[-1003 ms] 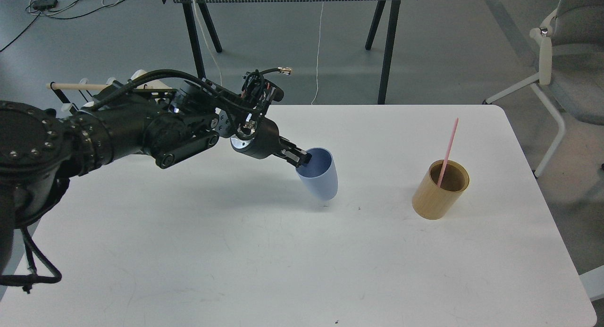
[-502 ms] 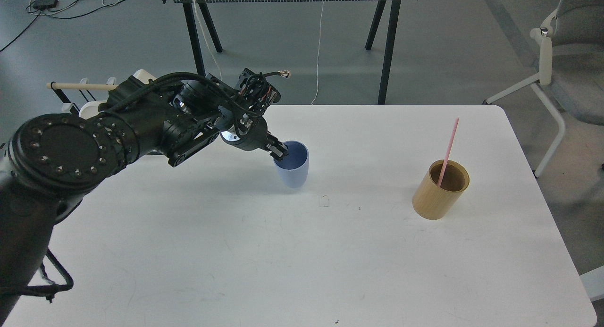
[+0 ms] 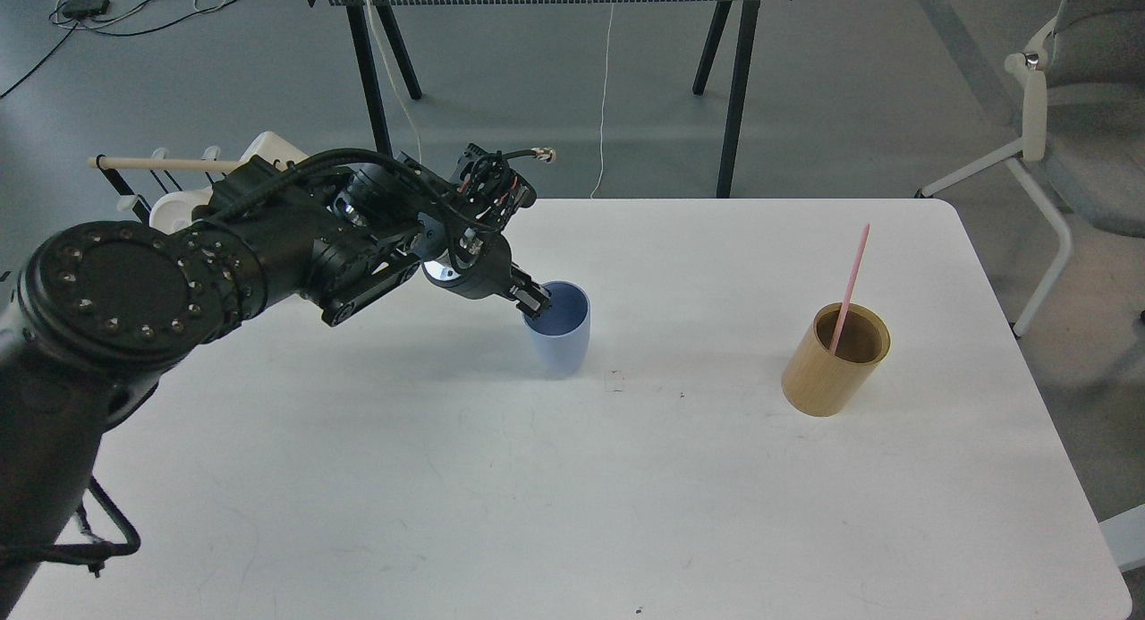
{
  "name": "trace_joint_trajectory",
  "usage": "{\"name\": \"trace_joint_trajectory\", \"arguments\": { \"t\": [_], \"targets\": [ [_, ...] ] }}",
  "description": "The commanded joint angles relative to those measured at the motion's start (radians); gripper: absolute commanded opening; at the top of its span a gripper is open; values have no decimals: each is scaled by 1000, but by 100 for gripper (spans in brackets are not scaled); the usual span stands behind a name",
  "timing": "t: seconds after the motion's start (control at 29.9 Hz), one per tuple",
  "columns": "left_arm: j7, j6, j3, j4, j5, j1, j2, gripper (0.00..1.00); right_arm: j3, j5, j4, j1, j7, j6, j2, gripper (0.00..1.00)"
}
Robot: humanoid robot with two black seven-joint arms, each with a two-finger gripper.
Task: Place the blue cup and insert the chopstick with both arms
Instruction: 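Release the blue cup and withdraw the left gripper upward, then move the right gripper to the pink straw in the tan cup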
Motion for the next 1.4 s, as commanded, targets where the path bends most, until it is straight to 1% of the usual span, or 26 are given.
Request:
{"name": "trace_joint_trajectory", "arguments": {
  "t": [0.0,0.1,0.2,0.23,0.3,0.33,0.37,0.4,0.53,0.67,0.74,0.84,0.9,0.97,1.07,1.17,1.2,1.27,1.37],
  "targets": [
    [0,-2,-7,-1,-1,11,0,13,-2,0,2,0,0,0,0,97],
    [0,-5,-8,-1,-6,14,0,18,-3,0,2,0,0,0,1,97],
    [0,-29,-37,-2,-7,15,0,27,-6,0,2,0,0,0,3,97],
    [0,-45,-60,-2,-7,19,0,35,-8,0,2,0,0,0,3,97],
    [0,-45,-127,-1,-7,22,0,52,-9,-12,3,0,0,0,3,97],
    [0,-45,-172,7,-7,26,0,62,-15,-20,2,-1,0,0,0,97],
    [0,-45,-224,7,-9,29,0,77,-31,-37,2,2,0,0,-2,97],
    [0,-45,-275,7,-9,37,0,84,-52,-64,2,9,0,0,-3,97],
    [0,-45,-534,4,-24,100,5,92,-98,-315,12,101,0,0,0,97],
    [0,-45,-817,1,-88,181,55,94,-98,-573,41,183,0,0,11,97],
    [0,-45,-962,-1,-174,221,81,94,-101,-676,121,186,0,0,-2,97],
    [0,-45,-1100,-4,-335,261,109,94,-114,-869,270,172,0,0,-8,97],
    [0,-45,-1135,-4,-452,269,117,94,-137,-989,363,146,0,-117,-31,97],
    [0,-45,-1140,-4,-577,270,138,95,-182,-1078,431,105,0,-293,-43,97],
    [0,-45,-1137,-6,-673,278,170,95,-274,-1144,465,80,0,-506,-43,96],
    [0,-45,-1142,-6,-684,298,178,96,-386,-1163,463,78,0,-688,-37,95],
    [0,-45,-1140,-6,-684,299,178,96,-426,-1163,463,80,0,-735,-35,94],
    [0,-45,-1137,-6,-684,301,178,96,-495,-1164,462,78,0,-798,-31,93],
    [0,-45,-1136,-6,-684,308,177,97,-567,-1164,453,75,0,-844,-11,93]
  ]
}}
